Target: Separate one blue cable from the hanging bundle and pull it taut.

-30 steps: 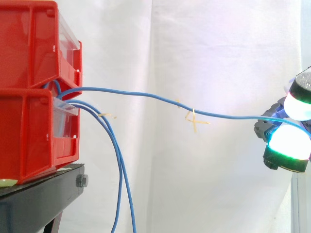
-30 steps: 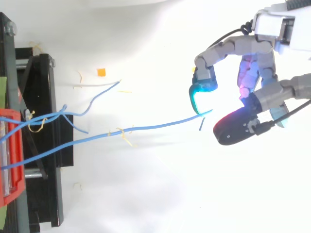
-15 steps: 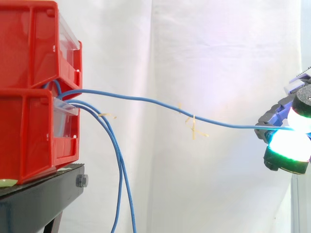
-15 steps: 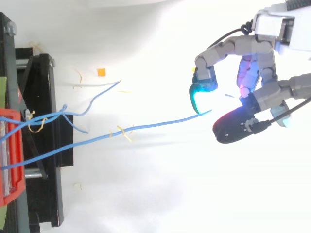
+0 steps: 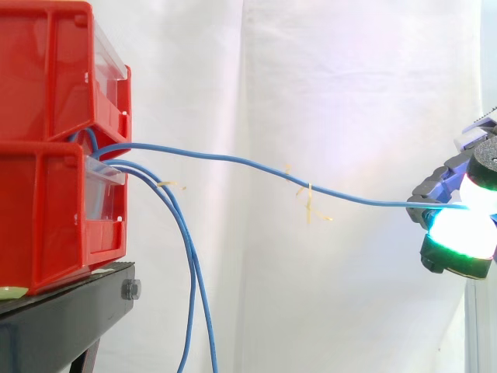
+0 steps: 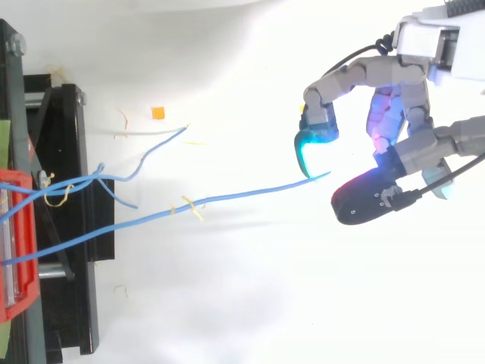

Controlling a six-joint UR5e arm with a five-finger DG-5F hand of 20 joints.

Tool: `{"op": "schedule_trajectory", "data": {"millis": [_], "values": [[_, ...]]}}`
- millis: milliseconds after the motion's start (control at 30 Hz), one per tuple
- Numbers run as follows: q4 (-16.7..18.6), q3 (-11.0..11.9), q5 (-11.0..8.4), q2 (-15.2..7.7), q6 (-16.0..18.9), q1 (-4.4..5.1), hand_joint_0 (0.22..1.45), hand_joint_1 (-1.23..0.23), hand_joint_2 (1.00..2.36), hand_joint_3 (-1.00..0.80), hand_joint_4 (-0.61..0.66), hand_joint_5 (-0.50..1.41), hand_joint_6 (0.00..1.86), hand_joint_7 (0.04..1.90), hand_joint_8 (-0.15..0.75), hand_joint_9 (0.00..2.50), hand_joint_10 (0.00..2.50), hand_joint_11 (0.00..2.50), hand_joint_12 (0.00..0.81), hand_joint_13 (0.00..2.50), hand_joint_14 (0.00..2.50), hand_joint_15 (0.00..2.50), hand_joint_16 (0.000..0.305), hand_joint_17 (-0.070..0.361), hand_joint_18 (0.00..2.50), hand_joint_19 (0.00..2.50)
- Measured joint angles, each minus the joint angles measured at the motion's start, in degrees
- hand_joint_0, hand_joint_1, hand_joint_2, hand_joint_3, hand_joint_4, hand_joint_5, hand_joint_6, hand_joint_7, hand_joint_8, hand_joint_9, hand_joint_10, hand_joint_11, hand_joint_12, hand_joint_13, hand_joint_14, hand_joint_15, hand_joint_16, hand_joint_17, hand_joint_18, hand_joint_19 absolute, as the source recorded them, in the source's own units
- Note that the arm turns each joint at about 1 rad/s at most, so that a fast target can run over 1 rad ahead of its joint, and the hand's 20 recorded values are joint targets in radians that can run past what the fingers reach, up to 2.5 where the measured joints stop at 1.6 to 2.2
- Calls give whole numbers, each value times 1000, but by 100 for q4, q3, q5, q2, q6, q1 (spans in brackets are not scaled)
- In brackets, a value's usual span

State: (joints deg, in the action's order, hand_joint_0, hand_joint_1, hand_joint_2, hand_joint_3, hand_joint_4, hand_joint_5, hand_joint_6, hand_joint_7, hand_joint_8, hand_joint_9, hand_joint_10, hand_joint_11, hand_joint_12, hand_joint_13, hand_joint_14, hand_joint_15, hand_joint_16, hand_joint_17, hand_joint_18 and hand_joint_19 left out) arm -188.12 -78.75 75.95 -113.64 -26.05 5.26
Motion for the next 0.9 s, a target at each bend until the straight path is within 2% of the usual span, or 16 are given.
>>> {"op": "schedule_trajectory", "data": {"millis": [300,900], "values": [[55,0,-8,0,-22,-6,769,-782,1016,-217,-5,149,505,1291,55,1902,16,355,181,1319,15,385,43,96,909,597],[591,1,-12,1,-23,-8,768,-782,1016,-214,-16,149,505,1287,55,1906,17,372,181,1319,15,390,43,96,906,590]]}}
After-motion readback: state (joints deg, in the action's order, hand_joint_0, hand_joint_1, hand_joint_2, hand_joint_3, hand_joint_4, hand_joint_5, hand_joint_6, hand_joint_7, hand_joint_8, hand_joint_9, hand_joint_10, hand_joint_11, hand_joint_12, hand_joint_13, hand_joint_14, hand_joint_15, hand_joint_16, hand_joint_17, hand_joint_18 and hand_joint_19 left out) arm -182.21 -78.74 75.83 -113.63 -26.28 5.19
